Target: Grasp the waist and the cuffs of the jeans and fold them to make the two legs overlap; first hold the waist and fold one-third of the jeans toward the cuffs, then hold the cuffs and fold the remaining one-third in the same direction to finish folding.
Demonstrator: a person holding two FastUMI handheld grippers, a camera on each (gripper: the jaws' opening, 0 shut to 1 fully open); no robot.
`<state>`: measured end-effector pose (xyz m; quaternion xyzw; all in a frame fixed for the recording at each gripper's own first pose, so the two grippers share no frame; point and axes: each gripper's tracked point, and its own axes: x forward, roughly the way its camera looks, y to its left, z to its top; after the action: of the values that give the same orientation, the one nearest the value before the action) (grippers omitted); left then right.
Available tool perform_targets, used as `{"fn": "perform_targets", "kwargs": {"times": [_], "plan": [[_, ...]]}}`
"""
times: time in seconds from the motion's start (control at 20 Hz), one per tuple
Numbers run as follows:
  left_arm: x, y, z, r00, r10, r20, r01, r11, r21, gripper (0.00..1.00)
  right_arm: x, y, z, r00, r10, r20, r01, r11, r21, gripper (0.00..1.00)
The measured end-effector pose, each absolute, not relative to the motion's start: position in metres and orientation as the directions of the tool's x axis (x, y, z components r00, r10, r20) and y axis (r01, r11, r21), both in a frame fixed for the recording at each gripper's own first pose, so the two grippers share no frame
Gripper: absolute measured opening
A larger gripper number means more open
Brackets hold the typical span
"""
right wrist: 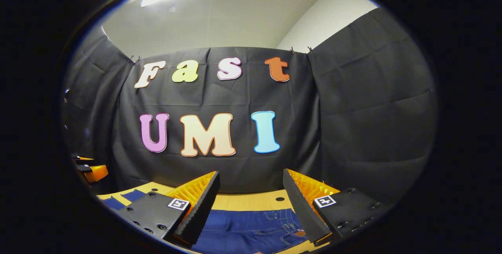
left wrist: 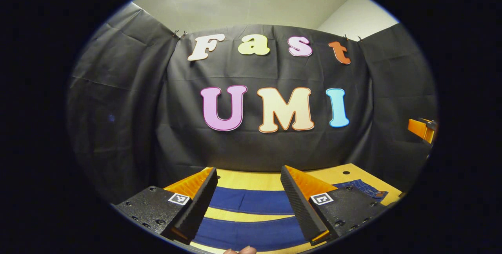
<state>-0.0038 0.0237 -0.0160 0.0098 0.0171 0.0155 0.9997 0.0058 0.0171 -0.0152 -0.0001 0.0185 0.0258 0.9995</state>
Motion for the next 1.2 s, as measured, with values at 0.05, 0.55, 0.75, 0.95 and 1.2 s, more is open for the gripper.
{"fn": "perform_targets", "kwargs": {"times": [0.05, 0.55, 0.75, 0.95, 1.2], "plan": [[-0.004, 0.028, -0.019, 0.999, 0.036, -0.039, -0.035, 0.999, 0.025, 0.95, 0.005, 0.022, -0.018, 0.998, 0.056, -0.041, -0.056, 0.998, 0.003, 0.98], [-0.032, 0.095, -0.092, 0.985, 0.058, -0.160, -0.011, 0.960, 0.281, 1.00, -0.007, 0.064, -0.054, 0.993, 0.086, -0.085, -0.086, 0.996, 0.014, 0.99], [-0.047, 0.130, -0.145, 0.954, 0.031, -0.299, 0.122, 0.868, 0.481, 0.95, -0.019, 0.071, -0.083, 0.988, 0.074, -0.134, -0.073, 0.997, 0.018, 0.99], [-0.065, 0.147, -0.191, 0.895, -0.050, -0.442, 0.351, 0.691, 0.632, 0.95, -0.034, 0.067, -0.101, 0.987, 0.038, -0.155, -0.036, 0.999, 0.018, 0.98], [-0.076, 0.183, -0.255, 0.782, -0.037, -0.622, 0.549, 0.515, 0.658, 0.95, -0.048, 0.043, -0.110, 0.984, -0.027, -0.177, 0.024, 0.999, -0.024, 0.99]]}}
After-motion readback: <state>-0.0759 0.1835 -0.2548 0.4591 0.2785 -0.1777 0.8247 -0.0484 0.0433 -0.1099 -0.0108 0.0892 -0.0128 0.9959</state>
